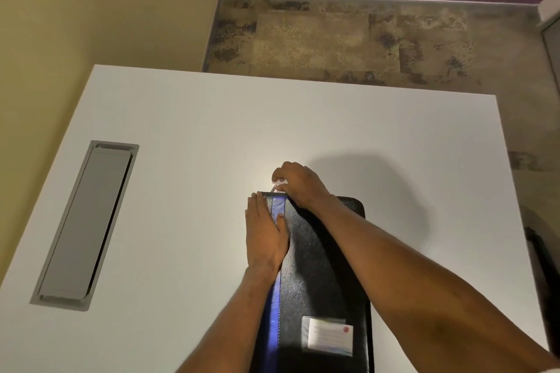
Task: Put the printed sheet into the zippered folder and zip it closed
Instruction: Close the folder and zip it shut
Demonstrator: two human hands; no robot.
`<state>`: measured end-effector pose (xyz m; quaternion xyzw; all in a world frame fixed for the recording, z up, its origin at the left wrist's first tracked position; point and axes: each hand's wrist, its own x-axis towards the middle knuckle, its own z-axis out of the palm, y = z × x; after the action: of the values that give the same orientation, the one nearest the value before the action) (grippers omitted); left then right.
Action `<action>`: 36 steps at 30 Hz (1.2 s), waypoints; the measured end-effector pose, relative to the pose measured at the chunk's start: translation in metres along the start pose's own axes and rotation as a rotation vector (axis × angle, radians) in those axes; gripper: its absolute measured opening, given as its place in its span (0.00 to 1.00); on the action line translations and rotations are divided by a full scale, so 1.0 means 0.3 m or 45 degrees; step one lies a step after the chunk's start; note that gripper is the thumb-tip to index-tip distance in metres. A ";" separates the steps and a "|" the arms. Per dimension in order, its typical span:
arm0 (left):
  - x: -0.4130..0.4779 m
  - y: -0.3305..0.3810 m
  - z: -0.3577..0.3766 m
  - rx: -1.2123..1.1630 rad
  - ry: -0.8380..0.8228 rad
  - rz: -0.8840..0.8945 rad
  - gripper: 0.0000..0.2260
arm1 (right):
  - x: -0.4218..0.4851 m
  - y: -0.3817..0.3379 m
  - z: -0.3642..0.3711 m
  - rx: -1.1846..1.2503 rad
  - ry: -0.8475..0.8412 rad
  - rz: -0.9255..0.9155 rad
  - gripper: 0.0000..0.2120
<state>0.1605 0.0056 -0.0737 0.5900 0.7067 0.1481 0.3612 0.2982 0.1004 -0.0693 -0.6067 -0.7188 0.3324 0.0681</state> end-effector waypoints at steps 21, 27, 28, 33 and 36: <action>-0.415 -0.054 -0.113 0.251 -0.100 0.157 0.32 | -0.794 -0.071 0.113 0.121 0.456 0.518 0.32; -0.536 -0.141 -0.126 0.213 -0.151 -0.038 0.31 | -0.958 -0.069 0.224 0.109 0.394 0.741 0.36; -0.551 -0.156 -0.126 0.212 -0.146 -0.069 0.30 | -0.980 -0.071 0.241 0.103 0.386 0.774 0.36; -0.574 -0.211 -0.108 0.155 -0.125 -0.140 0.27 | -1.034 -0.078 0.304 0.170 0.372 0.871 0.33; -0.556 -0.231 -0.094 0.156 -0.122 -0.157 0.25 | -1.027 -0.068 0.315 0.299 0.382 0.928 0.32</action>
<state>0.0978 -0.1631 -0.0421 0.5728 0.7313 0.0537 0.3663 0.3123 -0.2206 -0.0366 -0.8514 -0.3962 0.3225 0.1189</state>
